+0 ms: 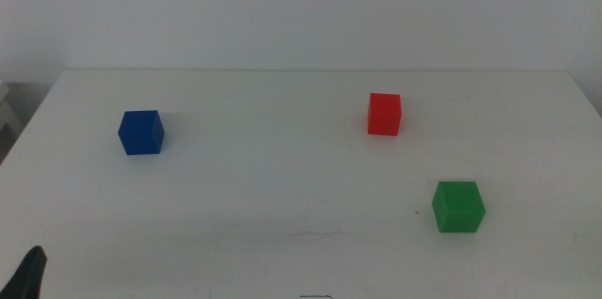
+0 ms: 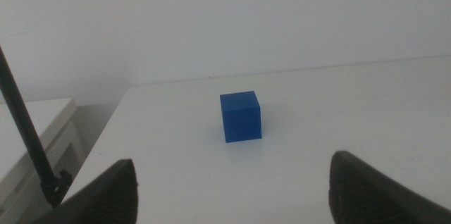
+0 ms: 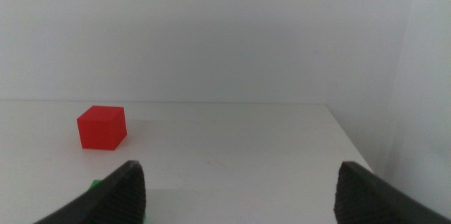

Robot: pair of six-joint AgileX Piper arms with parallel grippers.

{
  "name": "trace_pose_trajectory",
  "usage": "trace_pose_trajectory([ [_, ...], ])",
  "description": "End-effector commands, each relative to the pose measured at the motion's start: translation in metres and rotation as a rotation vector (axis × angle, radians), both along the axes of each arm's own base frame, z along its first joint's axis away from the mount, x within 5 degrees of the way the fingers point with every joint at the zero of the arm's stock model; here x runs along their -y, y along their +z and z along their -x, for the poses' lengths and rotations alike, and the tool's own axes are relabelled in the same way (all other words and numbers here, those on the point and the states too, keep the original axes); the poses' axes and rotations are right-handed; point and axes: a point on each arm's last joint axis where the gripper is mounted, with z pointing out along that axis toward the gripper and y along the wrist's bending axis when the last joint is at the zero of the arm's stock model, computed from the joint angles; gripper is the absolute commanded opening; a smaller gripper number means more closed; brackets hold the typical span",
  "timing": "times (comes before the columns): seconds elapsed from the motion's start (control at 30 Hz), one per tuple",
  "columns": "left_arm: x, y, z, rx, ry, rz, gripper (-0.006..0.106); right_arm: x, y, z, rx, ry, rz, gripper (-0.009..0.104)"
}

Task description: Stack red cubes first, then green, then blue cubes in a specific spot.

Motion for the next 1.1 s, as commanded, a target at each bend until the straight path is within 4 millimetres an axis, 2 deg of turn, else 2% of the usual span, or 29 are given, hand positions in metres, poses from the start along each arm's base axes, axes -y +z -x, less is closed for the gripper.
trace_pose_trajectory([
  [0.0,0.0,0.01,0.002,0.109,-0.001,0.017,0.092,0.001,0.02,0.003,0.118,-0.011,0.019,0.091],
  [0.27,0.0,0.01,0.002,0.109,-0.001,0.017,0.092,0.0,0.074,-0.003,-0.05,0.0,0.016,0.091],
  [0.5,0.0,0.01,0.002,0.109,-0.001,0.017,0.092,0.0,0.132,-0.031,-0.228,0.009,0.012,0.091],
  [0.63,0.0,0.01,0.002,0.109,-0.001,0.017,0.092,-0.002,0.161,-0.049,-0.395,0.035,0.007,0.091],
  [0.73,0.0,0.01,0.002,0.109,-0.001,0.017,0.092,-0.007,0.184,-0.07,-0.457,0.078,0.014,0.091],
  [0.77,0.0,0.01,0.002,0.109,-0.001,0.017,0.092,-0.014,0.194,-0.083,-0.523,0.126,0.019,0.091],
  [0.9,0.0,0.01,0.002,0.109,-0.001,0.017,0.092,-0.031,0.206,-0.106,-0.612,0.214,0.047,0.091],
  [1.07,0.0,0.01,0.002,0.109,-0.001,0.017,0.092,-0.053,0.218,-0.148,-0.658,0.267,0.028,0.091],
])
